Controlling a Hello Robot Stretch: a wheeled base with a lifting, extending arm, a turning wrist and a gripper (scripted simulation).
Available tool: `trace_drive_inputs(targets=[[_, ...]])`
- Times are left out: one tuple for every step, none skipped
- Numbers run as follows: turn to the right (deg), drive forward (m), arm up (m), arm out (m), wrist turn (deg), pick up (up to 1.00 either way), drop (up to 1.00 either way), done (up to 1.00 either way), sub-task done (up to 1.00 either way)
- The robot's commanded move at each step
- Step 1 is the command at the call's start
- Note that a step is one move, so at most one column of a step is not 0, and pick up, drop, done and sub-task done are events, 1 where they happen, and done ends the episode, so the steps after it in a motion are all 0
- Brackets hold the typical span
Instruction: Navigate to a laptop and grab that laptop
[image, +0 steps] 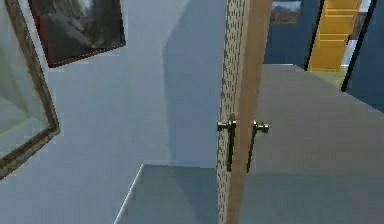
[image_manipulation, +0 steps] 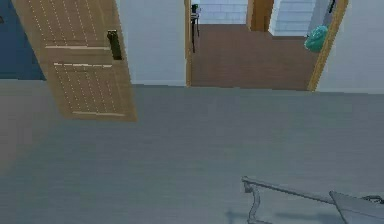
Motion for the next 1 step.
trace_drive_inputs(targets=[[45.0,0.00,0.00,0.00,0.0,0.00,0.00,0.00,0.00]])
